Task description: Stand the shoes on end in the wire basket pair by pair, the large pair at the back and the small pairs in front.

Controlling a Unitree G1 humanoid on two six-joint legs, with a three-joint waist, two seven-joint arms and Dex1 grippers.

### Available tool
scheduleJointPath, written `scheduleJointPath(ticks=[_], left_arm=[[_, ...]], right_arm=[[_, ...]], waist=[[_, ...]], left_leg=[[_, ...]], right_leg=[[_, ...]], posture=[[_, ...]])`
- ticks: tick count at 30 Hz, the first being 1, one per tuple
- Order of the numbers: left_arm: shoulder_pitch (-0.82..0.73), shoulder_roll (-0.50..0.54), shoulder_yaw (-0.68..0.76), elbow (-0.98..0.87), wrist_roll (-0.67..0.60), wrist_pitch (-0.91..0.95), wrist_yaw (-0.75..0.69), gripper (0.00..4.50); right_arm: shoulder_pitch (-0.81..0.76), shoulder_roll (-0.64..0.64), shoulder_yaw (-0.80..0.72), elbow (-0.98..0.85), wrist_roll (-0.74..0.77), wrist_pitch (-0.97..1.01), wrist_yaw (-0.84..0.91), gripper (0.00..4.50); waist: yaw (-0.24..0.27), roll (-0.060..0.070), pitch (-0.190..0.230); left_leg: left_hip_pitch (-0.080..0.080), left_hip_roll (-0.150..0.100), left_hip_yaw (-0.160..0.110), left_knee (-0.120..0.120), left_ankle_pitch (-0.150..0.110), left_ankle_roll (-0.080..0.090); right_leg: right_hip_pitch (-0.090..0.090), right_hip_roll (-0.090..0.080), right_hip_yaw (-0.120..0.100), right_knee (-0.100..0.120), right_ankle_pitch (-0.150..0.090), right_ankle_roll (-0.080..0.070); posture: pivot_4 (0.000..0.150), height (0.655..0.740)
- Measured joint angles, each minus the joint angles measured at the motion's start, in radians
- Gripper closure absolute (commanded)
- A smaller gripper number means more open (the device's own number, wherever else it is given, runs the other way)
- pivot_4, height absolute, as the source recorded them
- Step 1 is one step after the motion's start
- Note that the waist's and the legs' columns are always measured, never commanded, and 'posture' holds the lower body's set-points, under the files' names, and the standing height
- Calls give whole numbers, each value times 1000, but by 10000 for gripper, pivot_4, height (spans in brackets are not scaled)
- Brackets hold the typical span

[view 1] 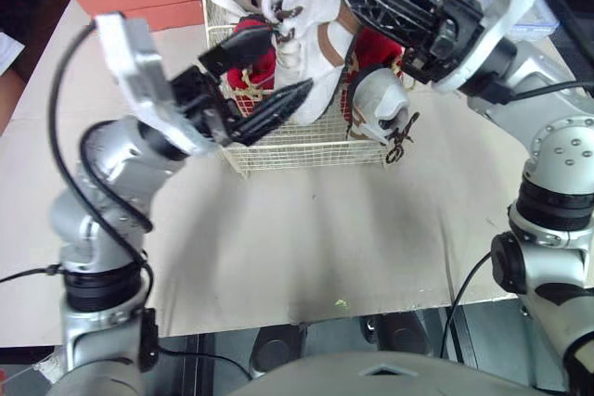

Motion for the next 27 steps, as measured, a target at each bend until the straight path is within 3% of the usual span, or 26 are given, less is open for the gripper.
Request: scheduleJointPath(ticks=[4,9,19,27], left_arm=[[-55,21,48,12,-109,60,3,540],[-93,10,59,23,-120,75,24,540],[-36,72,102,36,-297,209,-54,540],[-1,101,180,100,-353,249,-99,540]], right_arm=[[18,-10,10,-19,1,0,52,43762],[27,6,67,-30,-24,-2,86,43762],[40,21,106,-45,-43,-17,163,43762],[67,34,104,-1,-72,-50,209,43762]], waist=[[0,0,0],[-4,0,0],[-4,1,0],[-1,1,0]], left_leg=[[0,0,-1,0,0,0],[0,0,0,0,0,0],[0,0,-1,1,0,0],[0,0,-1,1,0,0]], right_leg=[[0,0,-1,0,0,0],[0,0,0,0,0,0],[0,0,-1,0,0,0],[0,-1,-1,0,0,0]], posture=[[1500,7400],[1500,7400],[1500,7400],[1500,7400]])
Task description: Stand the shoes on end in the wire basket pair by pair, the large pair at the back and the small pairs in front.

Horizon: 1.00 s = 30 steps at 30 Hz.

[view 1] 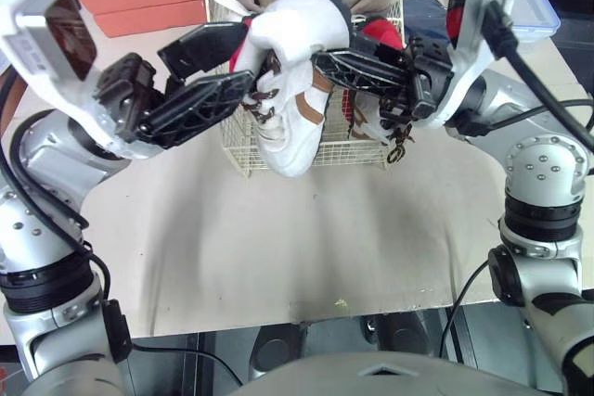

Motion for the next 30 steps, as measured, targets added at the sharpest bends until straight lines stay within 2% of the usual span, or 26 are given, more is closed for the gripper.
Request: scheduleJointPath(ticks=[2,4,6,10,30], left_arm=[[2,0,1,7,0,0,-5,540],[13,2,10,25,0,2,-13,540],[16,12,12,41,1,8,-20,540],[17,16,-7,41,19,21,-38,540],[-42,-7,-155,92,112,45,-144,540]], right_arm=[[-1,-50,-19,37,12,0,62,43762],[-1,-135,-100,117,19,0,132,43762],[-1,-162,-153,154,20,-8,170,43762],[-1,-159,-150,154,19,-13,217,43762],[2,-86,-75,50,50,10,239,43762]], waist=[[3,0,0],[11,0,0],[10,0,0],[-4,2,1],[1,2,1]], left_leg=[[0,0,0,0,0,0],[0,-1,0,2,0,0],[0,-1,-1,1,0,0],[0,0,0,-1,0,0],[0,0,0,0,0,0]], right_leg=[[0,0,0,-1,0,0],[1,-1,-1,-1,0,0],[1,-1,-1,-1,0,0],[0,0,0,0,0,0],[0,-1,0,0,0,0]], posture=[[1500,7400],[1500,7400],[1500,7400],[1500,7400],[1500,7400]])
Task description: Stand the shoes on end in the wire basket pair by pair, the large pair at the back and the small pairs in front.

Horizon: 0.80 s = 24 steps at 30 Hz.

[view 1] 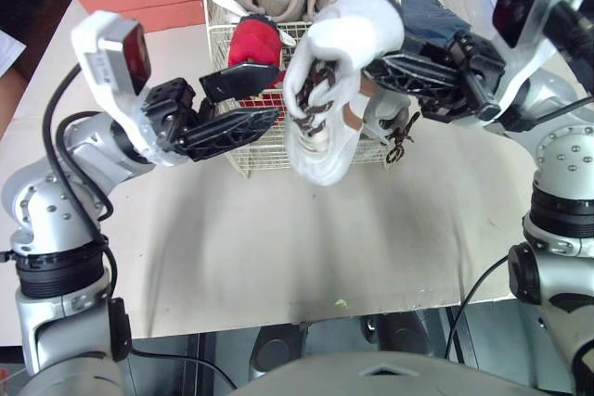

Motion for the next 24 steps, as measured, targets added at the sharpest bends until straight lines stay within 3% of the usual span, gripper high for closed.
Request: scheduleJointPath(ticks=[6,9,15,17,19,21,22,24], left_arm=[[-19,-19,-36,8,26,6,-37,540],[-30,-23,-41,9,25,21,-49,8064],[-33,-44,-43,8,7,60,-49,35703],[-34,-45,-43,8,7,62,-49,40883],[-39,-50,-43,8,8,67,-48,42539],[-42,-50,-43,8,12,69,-48,42694],[-42,-51,-45,8,12,69,-49,42700],[-43,-56,-48,8,27,67,-47,42700]], right_arm=[[-1,10,14,0,8,5,2,43762],[-2,13,15,0,7,5,3,43762],[-3,13,13,11,1,4,-1,43762],[-3,13,11,12,1,4,-1,43762],[-3,13,6,14,2,4,-1,43762],[-5,14,5,18,3,4,-2,32810],[-6,15,5,18,3,4,-3,31095],[-10,16,6,18,5,7,-4,21239]], waist=[[-1,0,0],[-1,0,0],[-1,0,0],[-1,0,0],[-1,0,0],[-1,0,0],[-1,0,0],[-1,0,0]], left_leg=[[0,0,0,0,0,0],[0,0,0,0,0,0],[0,0,0,0,0,0],[0,0,0,0,0,0],[0,0,0,0,0,0],[0,0,0,1,0,0],[0,0,0,1,0,0],[0,0,0,1,0,0]], right_leg=[[0,0,0,0,0,0],[0,0,0,0,0,0],[0,0,0,0,0,0],[0,0,0,0,0,0],[0,0,0,0,0,0],[0,0,0,0,0,0],[0,0,0,0,0,0],[0,0,0,0,0,0]], posture=[[1500,7400],[1500,7400],[1500,7400],[1500,7400],[1500,7400],[1500,7400],[1500,7400],[1500,7400]])
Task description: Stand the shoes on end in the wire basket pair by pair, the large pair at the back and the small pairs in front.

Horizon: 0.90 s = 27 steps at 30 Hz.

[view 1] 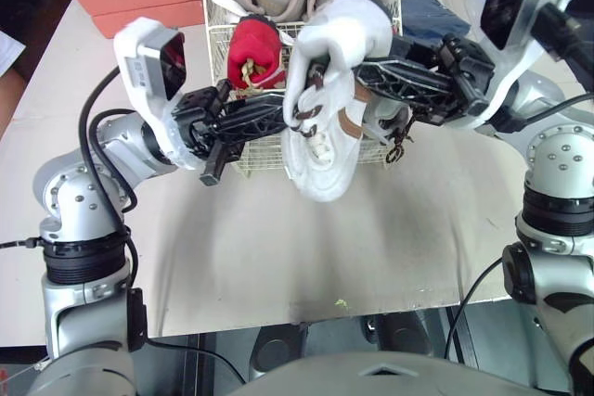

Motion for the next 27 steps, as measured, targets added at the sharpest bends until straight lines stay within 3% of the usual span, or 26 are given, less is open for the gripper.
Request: scheduleJointPath(ticks=[2,3,4,10,12,20,27], left_arm=[[0,-9,2,-3,38,-26,19,42700],[1,-12,6,-3,58,-42,33,42700],[1,-17,11,-3,72,-58,50,42700],[10,-63,111,-3,126,-178,136,42700],[31,-73,126,-18,198,-256,159,42700],[235,-145,76,-13,512,-576,123,42700],[289,-203,60,11,592,-764,113,42700]], right_arm=[[-1,-12,-8,3,1,4,-10,9164],[0,-22,-15,3,1,6,-15,6754],[4,-40,-20,3,5,11,-16,1393],[76,-158,-99,16,15,32,1,1393],[106,-184,-131,16,21,35,-3,1393],[227,-290,-175,-42,31,47,16,1393],[230,-360,-175,-71,-53,-38,87,1393]], waist=[[1,0,0],[2,0,0],[2,0,0],[10,0,0],[10,0,0],[28,1,0],[34,2,-1]], left_leg=[[0,0,0,0,0,0],[0,0,0,0,0,0],[0,0,0,1,0,0],[-1,0,0,1,0,0],[-1,0,0,1,0,0],[-1,0,1,1,0,0],[0,0,1,2,0,1]], right_leg=[[0,0,0,0,0,0],[0,0,0,0,0,0],[0,0,0,0,0,0],[0,0,0,0,0,0],[1,0,0,0,0,0],[1,0,0,-1,0,0],[2,0,0,-1,0,0]], posture=[[1500,7400],[1500,7400],[1500,7400],[1500,7400],[1500,7400],[1500,7400],[1500,7400]])
